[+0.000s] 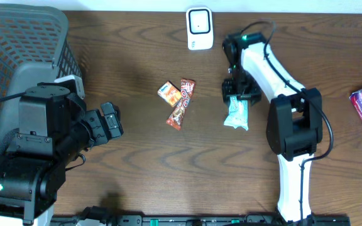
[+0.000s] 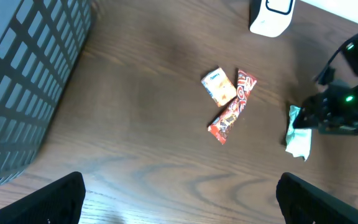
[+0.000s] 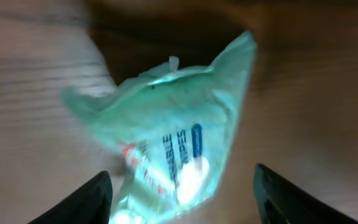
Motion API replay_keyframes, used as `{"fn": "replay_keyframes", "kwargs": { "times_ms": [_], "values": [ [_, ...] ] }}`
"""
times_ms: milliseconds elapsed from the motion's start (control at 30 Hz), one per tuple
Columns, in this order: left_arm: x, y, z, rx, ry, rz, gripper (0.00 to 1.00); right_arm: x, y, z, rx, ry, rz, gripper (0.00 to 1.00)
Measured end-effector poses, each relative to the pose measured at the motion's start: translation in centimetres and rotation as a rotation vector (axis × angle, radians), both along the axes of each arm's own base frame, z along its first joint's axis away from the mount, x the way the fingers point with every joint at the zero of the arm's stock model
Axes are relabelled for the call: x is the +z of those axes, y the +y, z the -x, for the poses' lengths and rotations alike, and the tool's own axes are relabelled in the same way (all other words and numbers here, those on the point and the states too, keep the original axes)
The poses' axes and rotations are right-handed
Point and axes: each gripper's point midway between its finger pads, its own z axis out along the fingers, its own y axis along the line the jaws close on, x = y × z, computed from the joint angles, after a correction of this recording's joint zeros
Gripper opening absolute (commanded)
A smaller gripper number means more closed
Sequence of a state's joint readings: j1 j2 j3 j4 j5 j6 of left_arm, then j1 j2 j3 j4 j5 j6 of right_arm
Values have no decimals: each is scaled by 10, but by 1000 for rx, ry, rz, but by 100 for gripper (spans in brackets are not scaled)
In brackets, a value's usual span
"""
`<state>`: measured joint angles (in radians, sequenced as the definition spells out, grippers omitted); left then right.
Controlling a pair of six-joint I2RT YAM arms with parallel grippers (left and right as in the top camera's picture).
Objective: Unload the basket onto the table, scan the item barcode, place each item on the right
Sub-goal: 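Hold the green packet up in front of the scanner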
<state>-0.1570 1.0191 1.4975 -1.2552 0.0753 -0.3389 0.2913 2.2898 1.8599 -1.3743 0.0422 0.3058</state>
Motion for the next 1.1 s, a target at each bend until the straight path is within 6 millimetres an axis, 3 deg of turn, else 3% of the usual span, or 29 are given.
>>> {"fn": "replay_keyframes", "kwargs": {
  "times_ms": [133,167,300,433,533,667,800,900,1100],
  "values": [
    [0,0,0,0,0,0,98,-21,-3,14,-5,36,4,48],
    [0,0,0,0,0,0,98,-25,-2,17,-6,42,0,37],
    [0,0,0,0,0,0,98,-25,2,16,-4,30,-15,9],
    [0,0,0,0,0,0,98,-21,9,12,0,14,-26,1],
    [0,0,0,0,0,0,98,-11,25,-1,-8,-19,-93,1],
    [0,0,0,0,0,0,98,29,59,-44,-22,-155,-262,1],
    [0,0,0,0,0,0,98,85,88,-108,-62,-399,-451,1],
    [0,0,0,0,0,0,98,115,99,-151,-109,-572,-550,1],
    [0,0,0,0,0,0,98,161,124,-205,-168,-831,-690,1]
  ]
}}
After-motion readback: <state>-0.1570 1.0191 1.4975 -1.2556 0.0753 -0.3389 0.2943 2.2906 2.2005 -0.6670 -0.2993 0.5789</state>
